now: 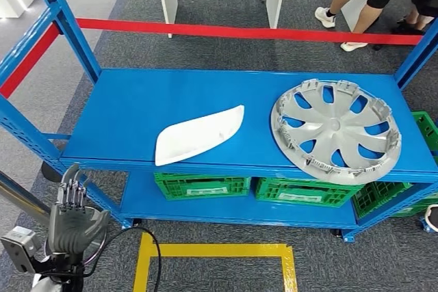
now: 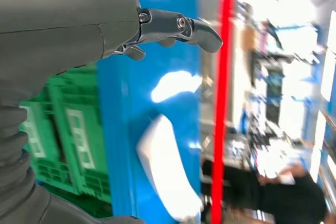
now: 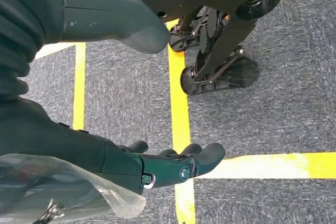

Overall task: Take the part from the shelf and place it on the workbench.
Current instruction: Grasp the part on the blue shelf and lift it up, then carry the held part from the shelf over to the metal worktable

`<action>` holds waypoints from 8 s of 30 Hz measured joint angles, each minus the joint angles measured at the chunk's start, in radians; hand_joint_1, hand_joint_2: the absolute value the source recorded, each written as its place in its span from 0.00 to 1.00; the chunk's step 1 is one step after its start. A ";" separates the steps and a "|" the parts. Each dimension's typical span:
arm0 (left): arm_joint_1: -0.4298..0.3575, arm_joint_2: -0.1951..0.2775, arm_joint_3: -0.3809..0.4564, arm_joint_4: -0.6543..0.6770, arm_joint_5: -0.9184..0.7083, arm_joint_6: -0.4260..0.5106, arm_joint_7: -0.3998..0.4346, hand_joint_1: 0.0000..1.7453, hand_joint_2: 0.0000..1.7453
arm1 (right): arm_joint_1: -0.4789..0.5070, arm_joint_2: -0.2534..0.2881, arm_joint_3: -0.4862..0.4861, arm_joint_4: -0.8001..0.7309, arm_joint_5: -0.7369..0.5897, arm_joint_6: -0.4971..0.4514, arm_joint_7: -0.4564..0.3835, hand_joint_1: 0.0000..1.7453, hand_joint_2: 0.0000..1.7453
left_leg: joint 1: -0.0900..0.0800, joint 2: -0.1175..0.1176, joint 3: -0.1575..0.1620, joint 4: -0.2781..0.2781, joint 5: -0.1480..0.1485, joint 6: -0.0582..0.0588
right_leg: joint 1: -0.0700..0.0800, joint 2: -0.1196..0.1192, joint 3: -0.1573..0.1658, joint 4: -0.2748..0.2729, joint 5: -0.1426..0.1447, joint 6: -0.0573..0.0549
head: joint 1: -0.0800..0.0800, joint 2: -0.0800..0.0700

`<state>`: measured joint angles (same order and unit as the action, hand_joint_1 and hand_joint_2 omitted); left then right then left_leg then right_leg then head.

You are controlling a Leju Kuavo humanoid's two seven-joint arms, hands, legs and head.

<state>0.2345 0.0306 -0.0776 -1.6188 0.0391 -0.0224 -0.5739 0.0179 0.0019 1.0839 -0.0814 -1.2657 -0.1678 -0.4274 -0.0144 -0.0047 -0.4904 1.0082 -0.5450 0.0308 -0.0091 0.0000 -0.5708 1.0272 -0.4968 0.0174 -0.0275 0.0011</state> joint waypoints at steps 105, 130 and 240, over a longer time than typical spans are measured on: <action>-0.805 -0.089 -0.553 0.630 -1.484 0.051 0.747 0.00 1.00 | -0.053 -0.081 0.235 0.073 0.055 0.139 0.039 0.00 1.00 | -0.001 0.002 0.002 0.004 0.000 0.000 | -0.001 0.003 0.000 0.000 0.004 0.003 | 0.000 0.000; -0.852 -0.099 -0.562 0.708 -1.592 -0.017 0.824 0.03 1.00 | -0.057 -0.081 0.241 0.073 0.048 0.139 0.044 0.00 1.00 | -0.001 0.002 0.001 0.004 0.000 0.000 | -0.001 0.003 0.000 0.000 0.004 0.003 | 0.000 0.000; -0.490 -0.003 -0.398 -0.132 -0.669 0.311 0.276 1.00 1.00 | -0.032 -0.064 0.204 0.076 -0.050 0.213 0.029 0.00 1.00 | -0.001 0.002 -0.002 0.004 0.001 0.001 | -0.001 0.003 -0.003 0.000 0.004 0.003 | 0.000 0.000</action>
<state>-0.2557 0.0278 -0.4758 -1.7504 -0.6300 0.2882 -0.2976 -0.0142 -0.0624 1.2882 -0.0050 -1.3157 0.0448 -0.3989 -0.0156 -0.0024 -0.4920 1.0124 -0.5444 0.0314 -0.0101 0.0029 -0.5734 1.0273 -0.4924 0.0206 -0.0277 0.0011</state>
